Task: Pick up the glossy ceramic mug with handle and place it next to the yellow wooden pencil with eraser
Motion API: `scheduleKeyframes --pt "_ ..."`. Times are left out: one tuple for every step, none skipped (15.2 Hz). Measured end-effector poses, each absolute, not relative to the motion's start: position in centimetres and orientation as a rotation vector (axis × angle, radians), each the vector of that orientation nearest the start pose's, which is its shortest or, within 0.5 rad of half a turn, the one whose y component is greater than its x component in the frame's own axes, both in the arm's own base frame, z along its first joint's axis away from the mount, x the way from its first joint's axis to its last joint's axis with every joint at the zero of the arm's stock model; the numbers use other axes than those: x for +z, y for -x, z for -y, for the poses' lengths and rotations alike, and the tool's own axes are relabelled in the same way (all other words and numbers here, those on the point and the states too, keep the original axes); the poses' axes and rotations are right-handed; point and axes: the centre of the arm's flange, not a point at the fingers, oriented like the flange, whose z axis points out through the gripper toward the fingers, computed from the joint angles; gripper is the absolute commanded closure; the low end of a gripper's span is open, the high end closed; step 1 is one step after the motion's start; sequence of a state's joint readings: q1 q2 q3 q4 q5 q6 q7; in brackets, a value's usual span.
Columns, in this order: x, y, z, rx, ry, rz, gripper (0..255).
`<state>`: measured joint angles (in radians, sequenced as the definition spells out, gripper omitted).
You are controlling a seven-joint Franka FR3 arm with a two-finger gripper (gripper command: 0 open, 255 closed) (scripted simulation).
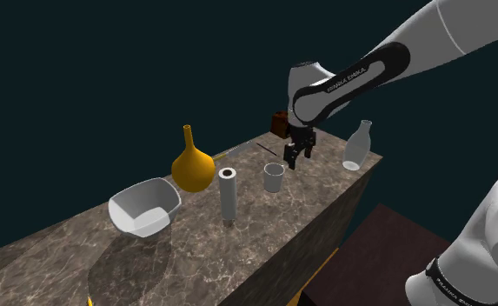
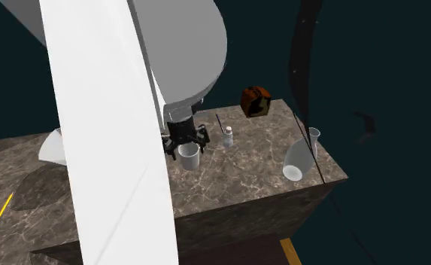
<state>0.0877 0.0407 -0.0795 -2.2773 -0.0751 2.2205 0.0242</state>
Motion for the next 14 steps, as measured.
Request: scheduleKeyframes --pt "32.0 -52.1 -0.4 0.147 3.199 0.064 0" --pt "30.9 -52.8 -0.5 0.141 3.198 0.077 0" --pt "30.2 -53.7 -0.6 0.133 3.197 0.09 0" --pt "29.5 -54.4 -1.1 0.126 3.196 0.102 0" --pt "28.8 -55.3 -1.2 0.117 3.195 0.115 0" --pt "27.9 -56.3 -1.6 0.109 3.194 0.127 0" --pt "27.2 -56.9 -2.1 0.102 3.193 0.14 0" --pt "26.4 -58.1 -2.5 0.094 3.191 0.153 0" --pt "25.6 -59.2 -2.7 0.086 3.19 0.166 0" --pt "24.9 -60.3 -3.1 0.079 3.188 0.178 0" --pt "24.0 -61.0 -3.2 0.072 3.187 0.191 0" --pt "23.5 -61.6 -3.5 0.069 3.186 0.197 0" --pt "22.8 -61.8 -3.6 0.066 3.185 0.201 0" --pt "22.3 -61.9 -3.7 0.066 3.185 0.202 0"
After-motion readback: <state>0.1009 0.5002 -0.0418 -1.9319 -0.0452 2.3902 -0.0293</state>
